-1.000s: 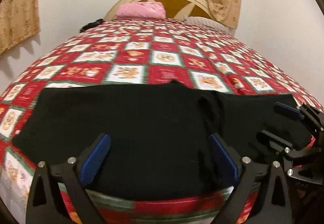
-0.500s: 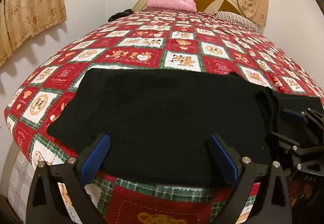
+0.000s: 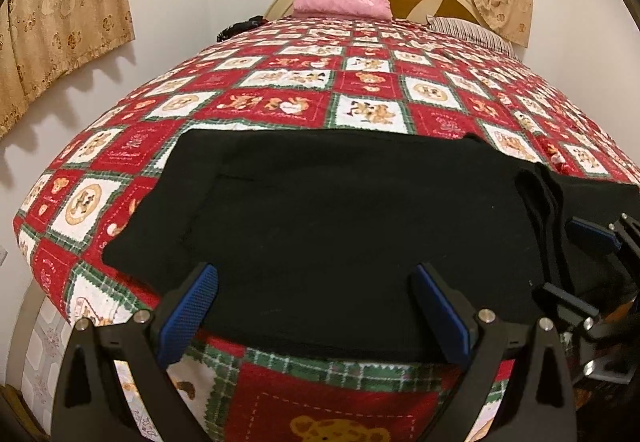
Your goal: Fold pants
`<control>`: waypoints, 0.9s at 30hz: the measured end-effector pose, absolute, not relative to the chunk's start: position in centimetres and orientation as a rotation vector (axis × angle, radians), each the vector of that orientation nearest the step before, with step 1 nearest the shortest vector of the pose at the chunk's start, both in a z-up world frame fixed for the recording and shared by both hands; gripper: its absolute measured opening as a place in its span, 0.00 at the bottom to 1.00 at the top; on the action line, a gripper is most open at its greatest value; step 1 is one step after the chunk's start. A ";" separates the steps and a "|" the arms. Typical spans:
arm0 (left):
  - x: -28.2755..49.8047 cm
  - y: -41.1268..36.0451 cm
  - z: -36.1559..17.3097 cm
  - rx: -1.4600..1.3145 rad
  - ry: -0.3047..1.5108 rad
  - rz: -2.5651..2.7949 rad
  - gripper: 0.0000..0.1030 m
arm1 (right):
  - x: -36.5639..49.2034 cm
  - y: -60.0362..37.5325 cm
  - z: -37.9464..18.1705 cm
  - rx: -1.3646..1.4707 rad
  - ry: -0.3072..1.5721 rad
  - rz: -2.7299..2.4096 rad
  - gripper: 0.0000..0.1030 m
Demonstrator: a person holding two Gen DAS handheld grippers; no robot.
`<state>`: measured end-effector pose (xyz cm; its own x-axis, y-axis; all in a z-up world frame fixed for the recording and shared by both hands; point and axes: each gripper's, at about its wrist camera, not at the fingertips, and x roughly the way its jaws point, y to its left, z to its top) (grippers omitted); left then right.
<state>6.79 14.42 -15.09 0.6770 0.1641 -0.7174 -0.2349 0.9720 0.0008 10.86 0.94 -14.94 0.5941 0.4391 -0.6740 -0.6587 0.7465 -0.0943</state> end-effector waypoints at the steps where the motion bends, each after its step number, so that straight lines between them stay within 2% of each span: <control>1: 6.8 14.5 -15.0 -0.093 0.796 0.228 0.97 | 10.9 0.9 -15.0 -0.347 0.679 0.655 0.70; 13: 7.1 20.1 -12.9 -0.015 0.760 0.358 0.97 | 10.1 0.2 -13.5 -0.313 0.594 0.628 0.70; 18: 8.9 23.1 -14.1 -0.004 0.802 0.392 0.97 | 10.1 0.4 -13.6 -0.327 0.580 0.623 0.70; 27: 9.8 23.8 -15.4 -0.095 0.811 0.327 0.95 | 9.8 0.6 -14.1 -0.348 0.561 0.617 0.70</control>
